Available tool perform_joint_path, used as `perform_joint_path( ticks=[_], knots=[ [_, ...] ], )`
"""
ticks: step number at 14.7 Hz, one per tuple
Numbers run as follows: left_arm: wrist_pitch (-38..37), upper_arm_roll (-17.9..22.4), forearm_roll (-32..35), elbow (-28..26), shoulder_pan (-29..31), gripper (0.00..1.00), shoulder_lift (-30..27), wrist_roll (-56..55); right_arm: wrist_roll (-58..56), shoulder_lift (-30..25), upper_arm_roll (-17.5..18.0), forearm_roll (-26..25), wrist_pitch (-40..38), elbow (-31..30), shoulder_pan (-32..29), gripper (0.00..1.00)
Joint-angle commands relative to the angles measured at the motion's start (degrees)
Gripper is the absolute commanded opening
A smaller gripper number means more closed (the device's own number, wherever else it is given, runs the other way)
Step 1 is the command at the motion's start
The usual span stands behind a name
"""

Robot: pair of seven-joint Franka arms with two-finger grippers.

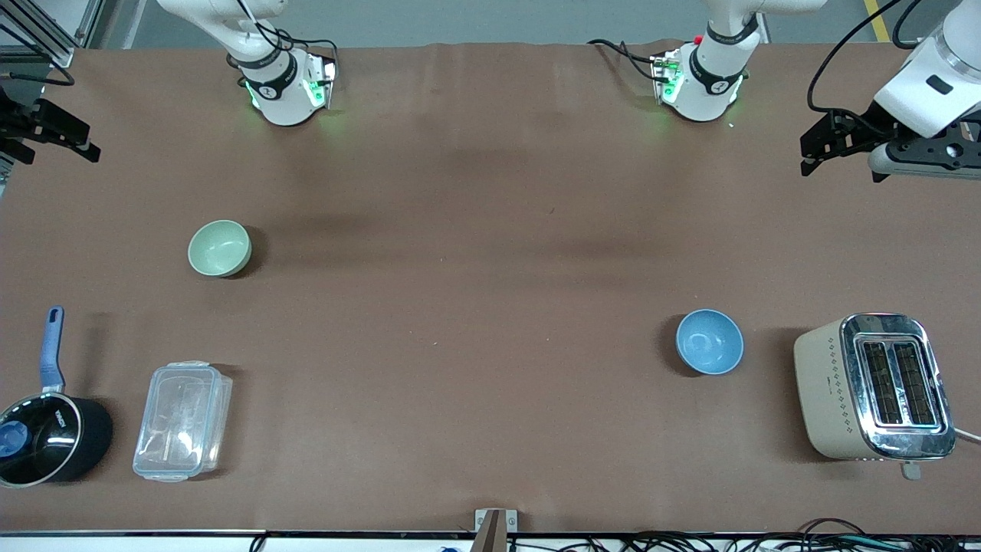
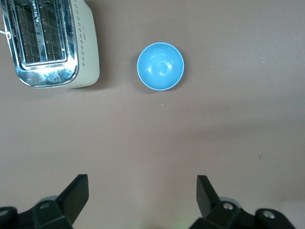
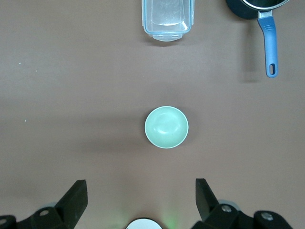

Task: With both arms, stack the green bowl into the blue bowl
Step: 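Reach the left gripper down to the blue bowl rim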

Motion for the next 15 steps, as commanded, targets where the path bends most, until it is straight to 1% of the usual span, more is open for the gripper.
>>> perform_joint_path(
  ticks=[1, 2, 3, 6, 8, 9, 10, 13, 15],
  knots=[
    [-1.3, 0.2, -0.9, 2.1, 0.8, 1.00, 1.1, -1.7, -0.9, 0.6, 0.5, -0.5, -0.7, 1.1, -0.9, 1.00],
    [-1.3, 0.2, -0.8, 2.4, 0.8, 1.00, 1.3, -1.8, -1.0, 0.6, 0.5, -0.5, -0.6, 1.1, -0.9, 1.00],
    [-1.3, 0.2, -0.2, 3.8, 0.9, 1.00, 2.1, -2.0, -1.0, 0.6, 0.5, -0.5, -0.6, 1.2, -1.0, 1.00],
    [-1.5, 0.3, 0.4, 7.5, 0.9, 1.00, 8.2, -1.1, -1.0, 0.6, 0.5, -0.6, -0.6, 1.5, -1.0, 1.00],
    [0.4, 0.3, 0.5, 7.5, 1.0, 1.00, 13.5, -1.1, -1.0, 0.6, 0.4, -0.6, -0.5, 1.8, -1.0, 1.00],
    [3.5, 0.3, 0.4, 7.1, 1.0, 1.00, 15.9, -1.3, -1.1, 1.2, 0.4, -0.6, -0.5, 1.9, -1.0, 1.00],
    [7.2, 0.3, 0.5, 5.5, 1.4, 1.00, 17.3, -1.9, -1.1, 1.3, 0.4, -0.6, -0.3, 1.8, -1.3, 1.00],
    [21.9, 0.1, 0.5, -0.9, 3.3, 1.00, 21.5, -1.9, -1.2, 2.4, 0.4, -0.7, 0.1, 1.5, -2.0, 1.00],
    [30.2, 0.1, 0.5, -4.8, 3.2, 1.00, 24.2, -2.0, -1.3, 3.7, 0.4, -0.7, 0.8, 1.4, -2.7, 1.00]
  ],
)
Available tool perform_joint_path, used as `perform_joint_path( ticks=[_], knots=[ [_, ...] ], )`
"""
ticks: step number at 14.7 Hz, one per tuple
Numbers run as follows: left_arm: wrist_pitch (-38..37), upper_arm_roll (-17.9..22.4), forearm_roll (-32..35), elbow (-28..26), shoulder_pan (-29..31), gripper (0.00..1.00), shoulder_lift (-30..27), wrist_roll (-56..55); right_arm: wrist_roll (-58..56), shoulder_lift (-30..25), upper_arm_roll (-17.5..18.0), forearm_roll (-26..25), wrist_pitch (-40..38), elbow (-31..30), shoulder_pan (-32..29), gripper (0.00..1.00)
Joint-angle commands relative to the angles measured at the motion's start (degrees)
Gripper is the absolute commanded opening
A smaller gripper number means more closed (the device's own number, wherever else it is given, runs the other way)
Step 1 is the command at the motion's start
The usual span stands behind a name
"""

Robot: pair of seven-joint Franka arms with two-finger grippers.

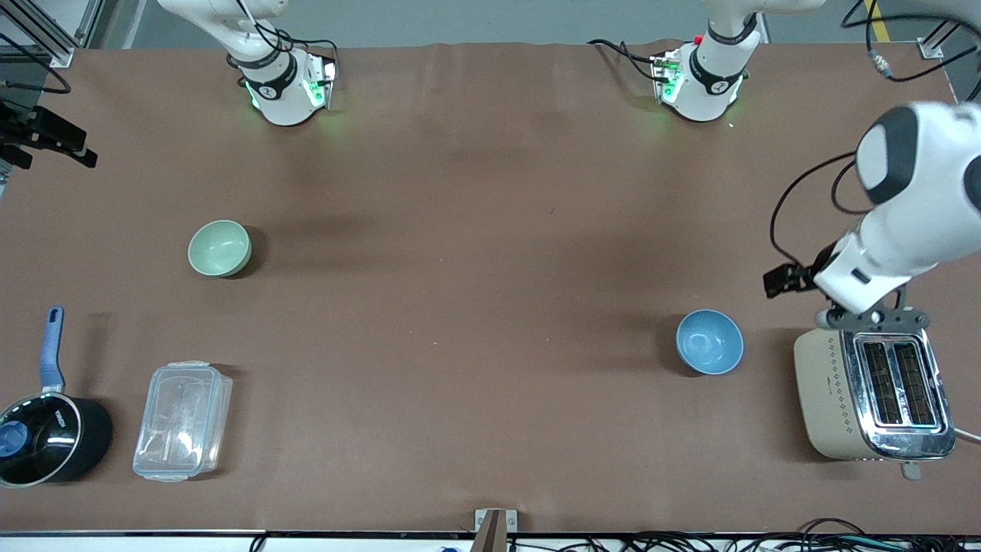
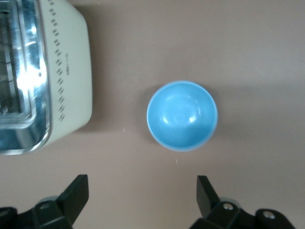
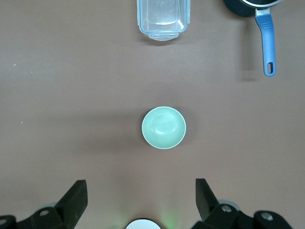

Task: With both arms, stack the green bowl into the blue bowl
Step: 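Reach the left gripper down to the blue bowl rim, then grasp the blue bowl with the left gripper while the right gripper reaches the green bowl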

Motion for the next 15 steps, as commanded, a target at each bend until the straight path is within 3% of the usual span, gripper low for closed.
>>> perform_joint_path(
  ticks=[1, 4, 6, 12, 15],
  knots=[
    [10.7, -0.1, 0.4, -5.9, 0.2, 1.00, 2.1, -0.4, -2.0, 2.9, 0.5, -0.6, 1.5, 0.7, -2.2, 1.00],
    [23.1, -0.2, 0.5, -11.5, 2.3, 1.00, 5.5, -0.1, -9.6, 6.0, 0.5, -0.6, 7.7, -2.4, -6.2, 1.00],
    [24.2, -0.4, 0.4, -11.6, 2.0, 0.97, 8.8, -0.3, -12.4, 6.1, 0.5, -0.3, 13.6, -8.1, -8.4, 1.00],
    [28.4, -0.7, -0.4, -11.1, 1.7, 0.61, 13.2, -0.7, -12.8, 6.2, 0.5, 0.3, 30.1, -24.4, -10.2, 1.00],
    [28.4, -0.7, -0.4, -11.1, 1.8, 0.34, 13.5, -0.7, -12.9, 7.8, 0.6, 0.3, 38.3, -30.6, -10.4, 1.00]
  ],
)
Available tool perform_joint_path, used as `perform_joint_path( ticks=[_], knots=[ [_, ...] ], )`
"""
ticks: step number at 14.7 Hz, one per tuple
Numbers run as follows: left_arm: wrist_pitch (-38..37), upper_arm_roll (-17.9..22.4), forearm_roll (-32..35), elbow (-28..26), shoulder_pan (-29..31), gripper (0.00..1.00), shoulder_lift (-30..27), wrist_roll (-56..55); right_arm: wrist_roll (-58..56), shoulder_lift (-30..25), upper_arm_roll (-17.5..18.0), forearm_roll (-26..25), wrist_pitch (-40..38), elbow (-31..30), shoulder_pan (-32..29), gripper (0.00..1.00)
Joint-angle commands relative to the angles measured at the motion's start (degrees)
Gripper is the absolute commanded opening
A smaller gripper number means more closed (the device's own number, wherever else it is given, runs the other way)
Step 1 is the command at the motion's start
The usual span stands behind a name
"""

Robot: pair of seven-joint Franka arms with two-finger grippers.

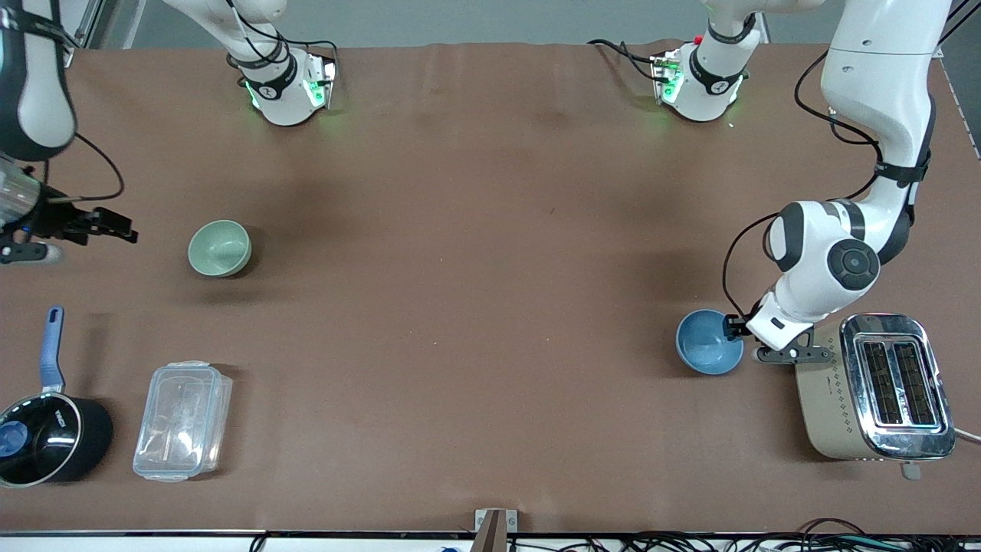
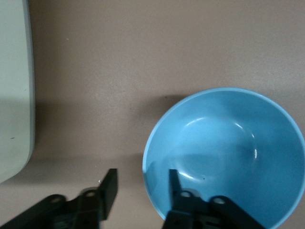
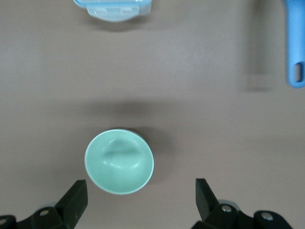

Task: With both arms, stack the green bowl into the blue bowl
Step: 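Grasp the blue bowl with the left gripper while the right gripper reaches the green bowl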

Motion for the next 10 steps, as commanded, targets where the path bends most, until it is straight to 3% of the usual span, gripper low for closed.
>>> perform_joint_path(
  ticks=[1, 8, 10],
  knots=[
    [0.3, -0.2, -0.4, 0.5, 0.1, 0.27, 0.7, -0.6, -0.9, 1.3, 0.9, 0.4, 5.3, -5.3, -1.7, 0.98],
    [0.3, -2.2, -3.8, 0.6, 0.2, 0.01, 1.4, -0.5, -1.6, 11.3, 1.0, 1.6, 16.2, -9.7, -2.7, 0.90],
    [-0.3, -3.5, -4.0, 0.5, 0.5, 0.00, 0.5, -0.4, -1.6, 12.7, 1.0, 1.7, 17.8, -10.6, -2.7, 0.86]
  ],
)
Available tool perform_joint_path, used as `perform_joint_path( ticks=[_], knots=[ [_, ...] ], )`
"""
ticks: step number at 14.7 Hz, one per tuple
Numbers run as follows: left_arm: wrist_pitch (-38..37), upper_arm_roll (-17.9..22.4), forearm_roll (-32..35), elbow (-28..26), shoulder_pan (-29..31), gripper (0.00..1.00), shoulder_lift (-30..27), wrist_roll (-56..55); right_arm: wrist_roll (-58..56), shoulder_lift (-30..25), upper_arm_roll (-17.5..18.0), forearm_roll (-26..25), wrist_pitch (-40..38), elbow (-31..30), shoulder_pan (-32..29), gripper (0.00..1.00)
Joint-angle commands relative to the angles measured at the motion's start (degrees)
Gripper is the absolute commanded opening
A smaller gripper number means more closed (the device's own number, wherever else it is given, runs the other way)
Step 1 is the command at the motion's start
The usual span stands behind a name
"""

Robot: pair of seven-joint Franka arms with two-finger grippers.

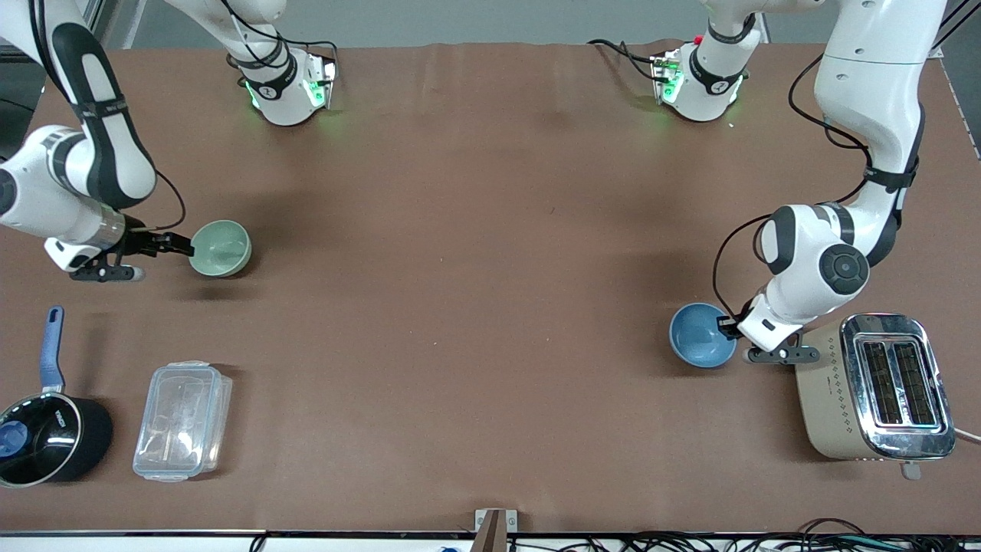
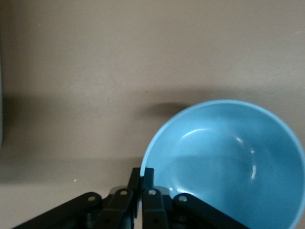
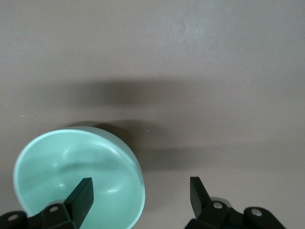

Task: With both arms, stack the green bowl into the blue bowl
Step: 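Grasp the blue bowl with the left gripper while the right gripper reaches the green bowl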

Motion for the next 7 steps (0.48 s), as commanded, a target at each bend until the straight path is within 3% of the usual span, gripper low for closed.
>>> perform_joint_path(
  ticks=[1, 4, 7],
  knots=[
    [-0.4, -2.7, -1.2, -0.1, 0.4, 0.00, -2.2, -0.6, -1.0, 0.6, 0.9, 1.2, 1.8, -1.7, -1.1, 0.83],
    [-8.7, -8.4, -1.2, 1.8, 0.1, 0.00, -6.5, -8.3, -1.0, 0.9, 0.9, 1.2, 1.7, -2.1, -1.0, 0.69],
    [-11.7, -16.2, -1.1, 3.9, -0.6, 0.00, -6.5, -19.1, -1.0, 1.3, 1.0, 1.2, 1.3, -3.1, -0.8, 0.46]
  ],
)
